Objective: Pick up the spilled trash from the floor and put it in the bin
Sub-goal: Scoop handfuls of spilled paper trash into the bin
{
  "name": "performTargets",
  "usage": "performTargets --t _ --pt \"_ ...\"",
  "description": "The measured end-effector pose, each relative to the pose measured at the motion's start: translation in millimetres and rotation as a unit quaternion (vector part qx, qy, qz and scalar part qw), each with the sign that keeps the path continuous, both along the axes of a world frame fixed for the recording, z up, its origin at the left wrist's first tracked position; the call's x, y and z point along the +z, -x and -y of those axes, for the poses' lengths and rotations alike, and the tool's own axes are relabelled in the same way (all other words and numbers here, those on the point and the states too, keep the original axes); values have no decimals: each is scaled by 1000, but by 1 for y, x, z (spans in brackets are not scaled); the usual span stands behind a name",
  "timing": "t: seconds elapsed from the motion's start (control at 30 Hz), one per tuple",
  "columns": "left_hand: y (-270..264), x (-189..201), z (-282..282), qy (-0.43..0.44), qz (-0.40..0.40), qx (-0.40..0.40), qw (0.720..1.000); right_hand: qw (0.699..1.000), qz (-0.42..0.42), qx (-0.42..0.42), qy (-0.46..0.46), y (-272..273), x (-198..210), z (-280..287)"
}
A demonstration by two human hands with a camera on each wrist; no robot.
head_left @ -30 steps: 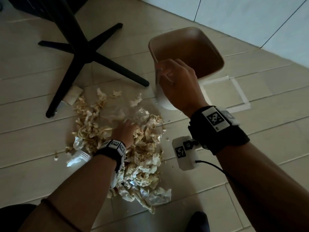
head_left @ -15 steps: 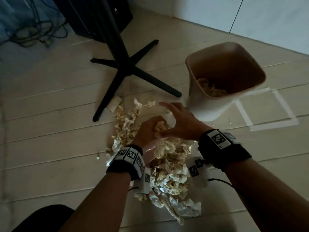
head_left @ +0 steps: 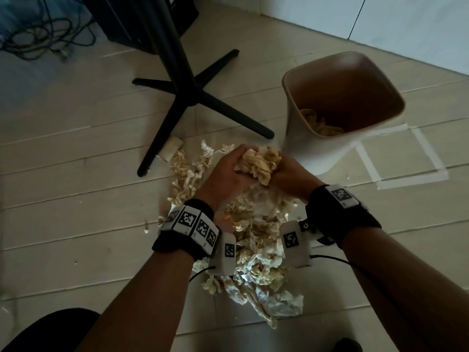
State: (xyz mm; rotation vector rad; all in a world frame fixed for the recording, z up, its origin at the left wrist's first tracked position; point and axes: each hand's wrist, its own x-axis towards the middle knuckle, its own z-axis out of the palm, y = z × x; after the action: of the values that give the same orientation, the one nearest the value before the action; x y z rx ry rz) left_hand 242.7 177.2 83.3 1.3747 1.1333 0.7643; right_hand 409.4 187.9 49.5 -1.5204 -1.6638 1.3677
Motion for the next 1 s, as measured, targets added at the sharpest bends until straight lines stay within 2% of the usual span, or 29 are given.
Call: performTargets --t 0.1,0.2,0.27,0.33,0.43,0.53,0.63,0.7,0.8,0.9,1.0 --pt "2 -2 1 3 0 3 1000 998 26 -33 -53 -7 11 1" --pt "7 -11 -2 -1 18 75 997 993 32 -81 -79 -12 25 0" --pt "10 -23 -3 -56 -35 116 991 990 6 -118 -76 -15 33 -3" --pt "15 -41 -3 -71 -126 116 983 986 -8 -142 -87 -17 43 -8" --pt "22 -67 3 25 -266 51 962 982 6 -157 -103 -17 67 -14" --pt "25 -92 28 70 -346 -33 935 968 36 -208 -133 -19 95 -23" --pt "26 -116 58 94 -436 -139 884 954 71 -247 -157 -29 121 -33" --pt "26 -130 74 116 -465 -203 854 947 98 -259 -162 -38 134 -39" --pt "22 -143 95 171 -460 -247 836 942 139 -264 -155 -48 141 -48" --pt "18 -149 110 146 -515 -259 804 945 126 -275 -127 -51 140 -52" --pt "18 -159 118 41 -581 -234 779 953 89 -275 -85 -53 134 -52"
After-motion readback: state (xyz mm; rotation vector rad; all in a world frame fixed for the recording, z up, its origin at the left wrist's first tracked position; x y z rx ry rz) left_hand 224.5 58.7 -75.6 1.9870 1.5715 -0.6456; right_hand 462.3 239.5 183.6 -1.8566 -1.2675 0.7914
